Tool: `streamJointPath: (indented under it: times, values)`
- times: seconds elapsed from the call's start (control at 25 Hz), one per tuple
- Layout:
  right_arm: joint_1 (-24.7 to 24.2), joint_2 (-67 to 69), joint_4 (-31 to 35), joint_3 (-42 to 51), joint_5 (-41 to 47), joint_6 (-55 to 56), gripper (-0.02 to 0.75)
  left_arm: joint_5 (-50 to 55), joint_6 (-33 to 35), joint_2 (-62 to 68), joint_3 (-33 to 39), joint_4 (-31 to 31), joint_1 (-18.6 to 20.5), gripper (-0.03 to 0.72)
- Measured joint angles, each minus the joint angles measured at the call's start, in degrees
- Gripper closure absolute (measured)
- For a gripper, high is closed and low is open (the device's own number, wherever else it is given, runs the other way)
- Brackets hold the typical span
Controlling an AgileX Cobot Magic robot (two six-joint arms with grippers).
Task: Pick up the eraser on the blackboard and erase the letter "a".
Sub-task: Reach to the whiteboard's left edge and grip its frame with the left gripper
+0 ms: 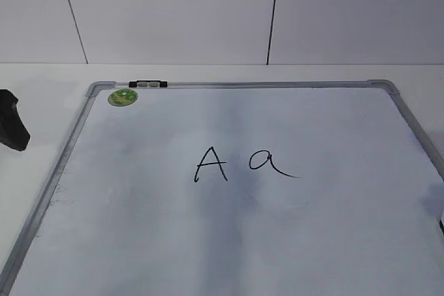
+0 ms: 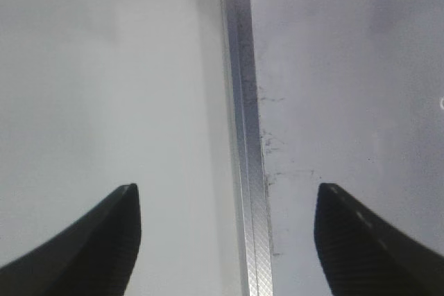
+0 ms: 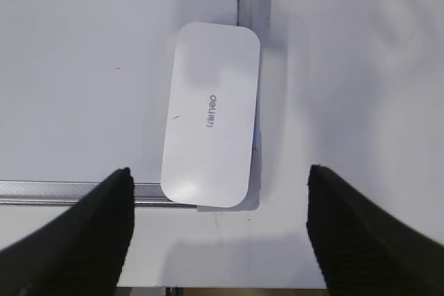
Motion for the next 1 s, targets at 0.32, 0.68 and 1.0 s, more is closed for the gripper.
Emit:
streamJointPath:
  times: [0.32, 0.68, 1.0]
  values:
    - [0.0, 0.0, 1.4, 0.0, -0.5, 0.0, 0.146, -3.4, 0.3, 6.1, -0.1, -0.3, 0.0, 0.105]
    - [0.0, 0.0, 1.7, 0.0, -0.8, 0.0, 0.146, -4.4, 1.0, 13.6, -3.1, -0.5, -2.6, 0.105]
    - [0.0, 0.0, 1.7, 0.0, -0.8, 0.0, 0.146, -4.0, 0.0, 18.7, -6.8, -0.5, -5.6, 0.105]
